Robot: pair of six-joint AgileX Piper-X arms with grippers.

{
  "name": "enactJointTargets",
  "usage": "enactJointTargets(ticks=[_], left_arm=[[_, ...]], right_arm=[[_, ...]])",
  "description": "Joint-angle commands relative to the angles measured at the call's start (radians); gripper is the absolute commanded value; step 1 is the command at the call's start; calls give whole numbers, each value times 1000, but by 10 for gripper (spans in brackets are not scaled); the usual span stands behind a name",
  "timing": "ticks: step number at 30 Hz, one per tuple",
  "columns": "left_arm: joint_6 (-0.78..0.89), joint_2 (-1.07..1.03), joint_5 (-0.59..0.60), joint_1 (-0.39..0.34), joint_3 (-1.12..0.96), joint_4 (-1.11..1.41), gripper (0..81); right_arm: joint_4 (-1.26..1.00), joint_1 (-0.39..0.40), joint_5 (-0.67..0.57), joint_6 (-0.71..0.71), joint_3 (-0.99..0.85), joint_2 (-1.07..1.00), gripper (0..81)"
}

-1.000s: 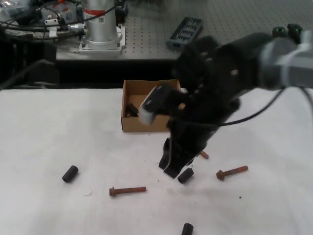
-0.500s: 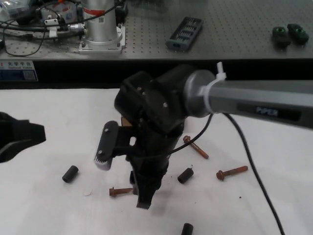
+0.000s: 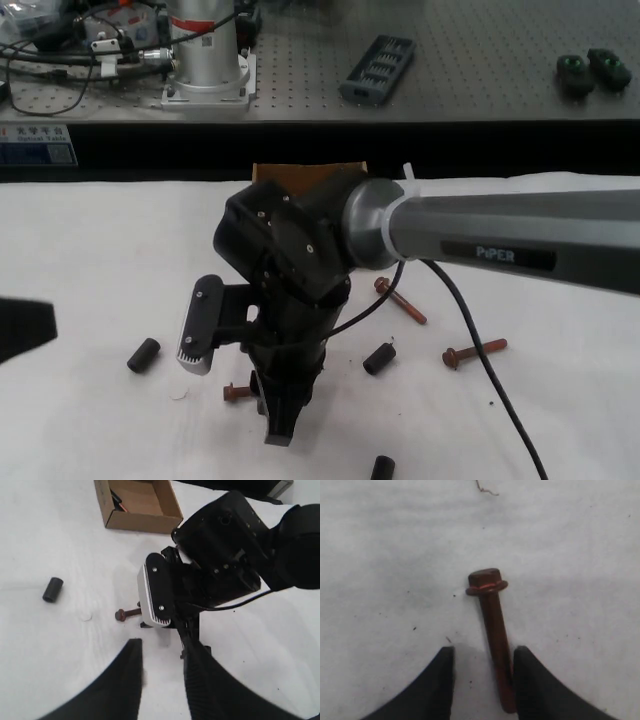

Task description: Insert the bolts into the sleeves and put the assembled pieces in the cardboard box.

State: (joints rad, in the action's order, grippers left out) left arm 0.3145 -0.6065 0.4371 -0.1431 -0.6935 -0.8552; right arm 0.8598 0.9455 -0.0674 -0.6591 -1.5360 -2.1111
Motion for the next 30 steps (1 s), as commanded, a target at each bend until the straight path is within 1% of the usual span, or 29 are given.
enactJointTargets(ticks=[1, 5, 7, 9, 11, 12, 18, 21, 24, 26, 30], left_arm=[[8, 45, -7, 1, 0, -58, 216], [8, 98, -7, 1, 0, -87, 216], [11, 119, -7, 1, 0, -87, 216], [29, 131, -7, 1, 0, -87, 216], [44, 139, -7, 1, 0, -87, 216], [50, 141, -7, 1, 0, -87, 216], [53, 141, -5, 1, 0, -87, 216], [53, 141, -3, 1, 0, -87, 216], [81, 141, -3, 1, 0, -87, 216], [93, 141, 1, 1, 0, -87, 216], [97, 141, 1, 1, 0, -83, 216]], right_arm=[[-15, -3, -11, 4, -40, -30, 285], [-20, -6, -34, 33, -86, -56, 284], [-22, -6, -44, 55, -96, -61, 249], [-26, -6, -44, 99, -96, -62, 152], [-26, -6, -39, 153, -96, -65, 15], [-26, -6, -39, 189, -96, -65, 46], [-54, -6, -39, 457, -96, -65, 36], [-58, -6, -42, 691, -96, -48, 36], [-76, -6, -99, 935, -96, -24, 36], [-126, -6, -120, 1054, -96, -10, 36], [-226, -6, -113, 1297, -96, -1, 36]])
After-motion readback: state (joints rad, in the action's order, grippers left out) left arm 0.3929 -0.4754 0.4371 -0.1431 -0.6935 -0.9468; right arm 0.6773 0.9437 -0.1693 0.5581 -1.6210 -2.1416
